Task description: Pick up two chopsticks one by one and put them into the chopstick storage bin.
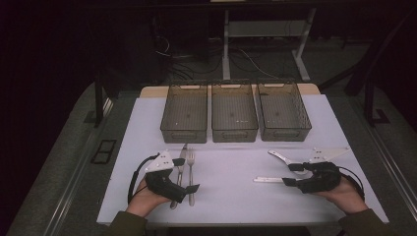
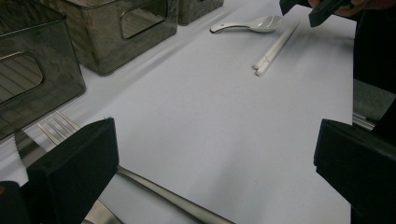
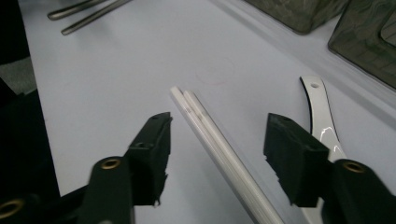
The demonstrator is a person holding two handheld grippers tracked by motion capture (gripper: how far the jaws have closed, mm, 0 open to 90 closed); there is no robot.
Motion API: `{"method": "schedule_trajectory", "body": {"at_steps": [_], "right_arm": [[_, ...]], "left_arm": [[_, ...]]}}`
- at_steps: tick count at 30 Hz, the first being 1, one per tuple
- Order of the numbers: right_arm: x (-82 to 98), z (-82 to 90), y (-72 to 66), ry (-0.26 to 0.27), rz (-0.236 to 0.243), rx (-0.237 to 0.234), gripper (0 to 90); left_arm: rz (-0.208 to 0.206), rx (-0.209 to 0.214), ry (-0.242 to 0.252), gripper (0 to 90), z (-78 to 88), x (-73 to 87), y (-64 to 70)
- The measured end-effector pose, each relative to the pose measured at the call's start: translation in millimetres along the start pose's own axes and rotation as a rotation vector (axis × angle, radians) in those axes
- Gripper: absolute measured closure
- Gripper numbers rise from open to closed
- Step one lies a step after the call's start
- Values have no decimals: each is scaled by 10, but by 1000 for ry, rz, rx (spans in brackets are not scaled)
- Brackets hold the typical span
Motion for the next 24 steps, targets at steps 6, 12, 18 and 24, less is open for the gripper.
{"method": "schedule_trajectory", "body": {"at_steps": [6,12,18,24], "right_arm": [[31,-18,72,-36,-6,-6,591],[59,-78,103,-73,1,-21,684],[62,-147,101,-92,11,-30,726],[21,-231,87,-95,16,-43,738]], "left_arm": [[3,5,-4,0,-2,3,7],[-2,12,-8,0,-8,8,9],[6,15,-8,0,-14,10,16],[9,15,-7,0,-20,11,22]]}}
Point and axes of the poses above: each handheld gripper's, and its own axes: z roughly backward along the jaws, x roughly out of its underside, y roughly to its right, the point moved 6 cm from there along -z, roughly forward along the jaws, and after that the axes turned 8 degrees about y, right-handed, at the moved point
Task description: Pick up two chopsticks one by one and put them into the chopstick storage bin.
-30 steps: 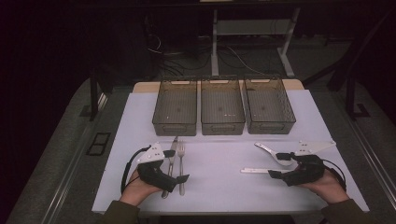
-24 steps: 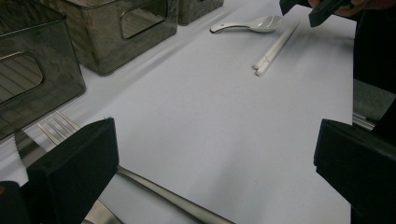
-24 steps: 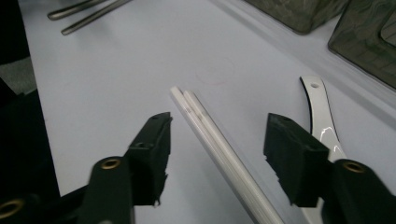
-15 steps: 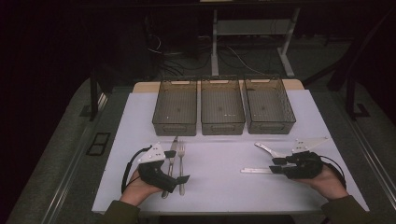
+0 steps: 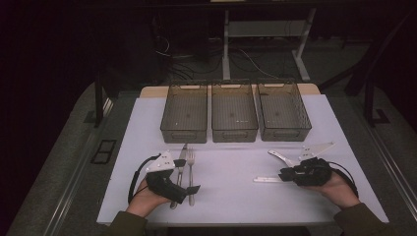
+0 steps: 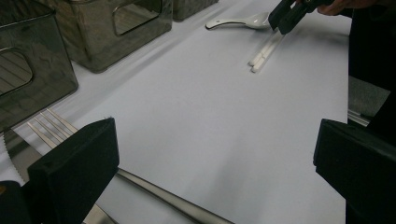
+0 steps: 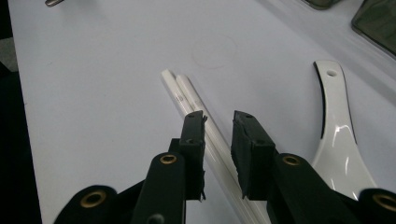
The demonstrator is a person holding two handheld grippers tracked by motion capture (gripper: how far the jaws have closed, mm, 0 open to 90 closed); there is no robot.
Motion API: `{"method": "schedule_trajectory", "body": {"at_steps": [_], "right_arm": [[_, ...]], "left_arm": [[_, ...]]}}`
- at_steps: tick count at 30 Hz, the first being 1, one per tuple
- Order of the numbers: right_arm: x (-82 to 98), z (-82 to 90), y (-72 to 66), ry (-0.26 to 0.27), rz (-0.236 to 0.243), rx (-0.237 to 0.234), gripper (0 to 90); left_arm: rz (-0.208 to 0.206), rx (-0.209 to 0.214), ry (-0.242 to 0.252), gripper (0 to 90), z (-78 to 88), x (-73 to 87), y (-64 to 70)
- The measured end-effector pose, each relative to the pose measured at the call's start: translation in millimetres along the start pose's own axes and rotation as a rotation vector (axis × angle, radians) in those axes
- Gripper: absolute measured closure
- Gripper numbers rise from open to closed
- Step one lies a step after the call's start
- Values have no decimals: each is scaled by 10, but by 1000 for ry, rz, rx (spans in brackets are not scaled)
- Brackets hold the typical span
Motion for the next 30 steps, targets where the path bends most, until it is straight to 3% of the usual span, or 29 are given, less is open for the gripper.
{"method": "schedule_trajectory", "body": {"at_steps": [10,16,30], "right_arm": [[-117,-145,-37,0,16,-22,754],[-208,-319,-94,-14,44,-45,755],[-270,-554,-152,-45,63,-73,767]], "left_arm": [[-3,2,-6,0,-2,5,-2],[-2,1,-6,0,-1,8,-3],[-3,4,-10,0,1,9,-2]]}}
Point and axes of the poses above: each handheld gripper's, and its own axes: z roughly backward along the jaws, x roughly out of its underside, y roughly to its right, the point moved 6 cm from there along -z, roughly forward along the jaws, and after that the axes turned 8 degrees about y, right-handed, at the moved point
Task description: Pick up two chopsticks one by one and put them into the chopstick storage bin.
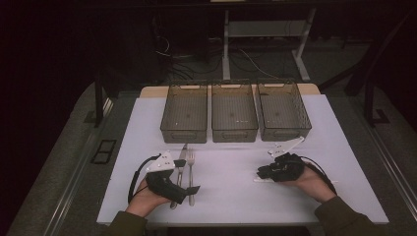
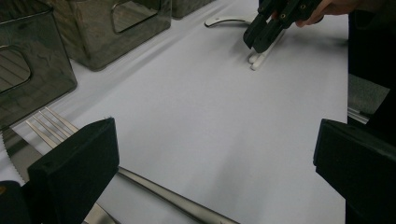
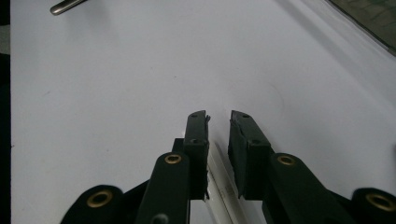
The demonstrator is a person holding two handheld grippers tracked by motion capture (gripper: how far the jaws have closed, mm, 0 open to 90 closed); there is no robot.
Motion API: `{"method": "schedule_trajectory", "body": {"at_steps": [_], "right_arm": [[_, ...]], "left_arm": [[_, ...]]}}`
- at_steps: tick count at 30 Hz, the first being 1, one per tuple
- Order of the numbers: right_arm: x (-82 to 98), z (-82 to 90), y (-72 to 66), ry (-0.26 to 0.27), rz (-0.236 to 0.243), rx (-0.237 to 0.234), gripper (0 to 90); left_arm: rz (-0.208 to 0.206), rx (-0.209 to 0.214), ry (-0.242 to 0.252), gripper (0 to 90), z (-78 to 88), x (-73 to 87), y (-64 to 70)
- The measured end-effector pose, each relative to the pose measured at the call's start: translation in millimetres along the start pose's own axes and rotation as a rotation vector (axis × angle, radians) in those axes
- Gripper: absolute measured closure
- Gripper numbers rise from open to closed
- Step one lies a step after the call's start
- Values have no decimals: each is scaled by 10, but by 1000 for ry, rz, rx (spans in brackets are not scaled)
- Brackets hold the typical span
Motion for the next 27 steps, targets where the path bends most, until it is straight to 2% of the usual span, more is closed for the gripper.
{"method": "schedule_trajectory", "body": {"at_steps": [8,16,27], "right_arm": [[22,-64,-6,-24,7,-4,777],[47,-76,28,-41,10,20,783],[26,-119,79,-38,9,37,783]], "left_arm": [[-1,2,1,0,-1,1,1],[-1,2,0,0,-4,1,0],[0,2,2,0,-2,0,-2]]}}
Point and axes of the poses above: each handheld gripper's, and its own axes: z roughly backward along the jaws, x roughly out of its underside, y roughly to its right, the point moved 6 cm from there along -z, roughly forward along the jaws, and after that the axes turned 8 degrees about y, right-handed, at the moved point
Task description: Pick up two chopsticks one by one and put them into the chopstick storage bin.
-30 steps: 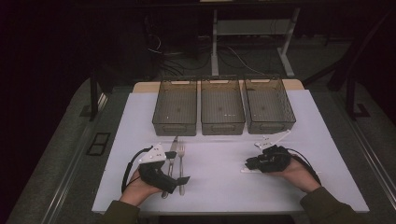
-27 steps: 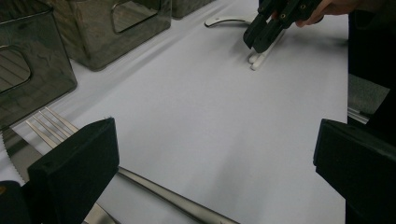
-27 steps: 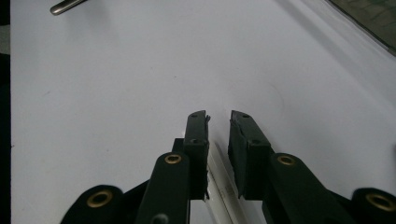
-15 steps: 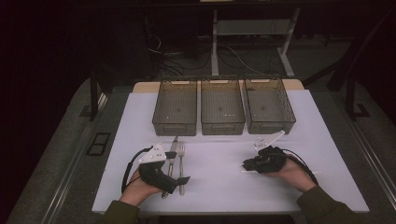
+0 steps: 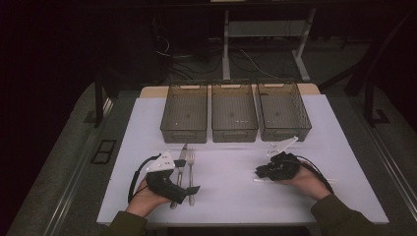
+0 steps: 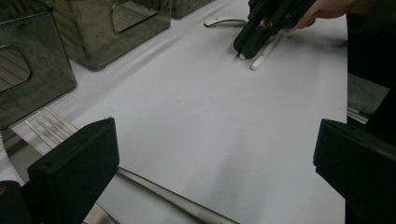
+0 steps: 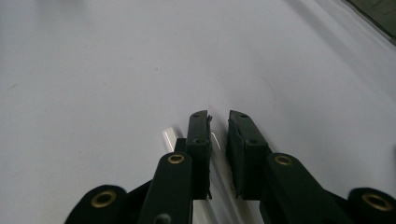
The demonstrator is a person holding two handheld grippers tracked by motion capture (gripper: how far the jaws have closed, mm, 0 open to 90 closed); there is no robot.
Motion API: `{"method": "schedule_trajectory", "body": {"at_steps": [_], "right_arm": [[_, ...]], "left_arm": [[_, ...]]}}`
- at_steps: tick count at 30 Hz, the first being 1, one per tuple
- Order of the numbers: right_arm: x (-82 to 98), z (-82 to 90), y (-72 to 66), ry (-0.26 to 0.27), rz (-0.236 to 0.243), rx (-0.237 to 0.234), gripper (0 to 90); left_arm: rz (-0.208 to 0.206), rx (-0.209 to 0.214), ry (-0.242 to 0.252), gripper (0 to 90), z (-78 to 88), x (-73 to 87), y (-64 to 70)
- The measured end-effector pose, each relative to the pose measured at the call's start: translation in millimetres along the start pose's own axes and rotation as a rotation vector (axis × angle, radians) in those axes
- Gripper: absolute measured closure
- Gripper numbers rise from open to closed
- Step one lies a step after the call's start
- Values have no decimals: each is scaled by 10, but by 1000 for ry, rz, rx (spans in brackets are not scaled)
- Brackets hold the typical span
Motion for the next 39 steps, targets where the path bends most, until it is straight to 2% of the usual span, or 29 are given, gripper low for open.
{"method": "schedule_trajectory", "body": {"at_steps": [9,15,19,26,31,36,37,39], "right_arm": [[-30,-10,46,9,-7,18,767],[-65,158,12,57,-10,5,747],[-33,238,-31,58,-6,-5,749],[167,339,-90,7,17,-7,750],[216,383,-64,1,22,3,750],[286,375,-58,-42,40,18,755],[310,372,-53,-57,56,25,765],[317,371,-47,-60,69,33,770]], "left_arm": [[-1,1,0,0,1,0,2],[-3,0,-4,0,16,1,-1],[-5,0,-1,0,20,2,-3],[-2,3,-1,0,20,4,8],[-2,2,-4,0,21,5,10],[-2,3,-2,0,21,7,12],[-2,3,-2,0,21,7,11],[-1,3,-2,0,20,8,11]]}}
Point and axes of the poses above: each handheld gripper's, and its own axes: z roughly backward along the jaws, x roughly out of its underside, y roughly to its right, the point moved 6 cm from there along -z, roughly forward along the jaws, and after that the axes turned 8 degrees about y, right-handed, at the moved point
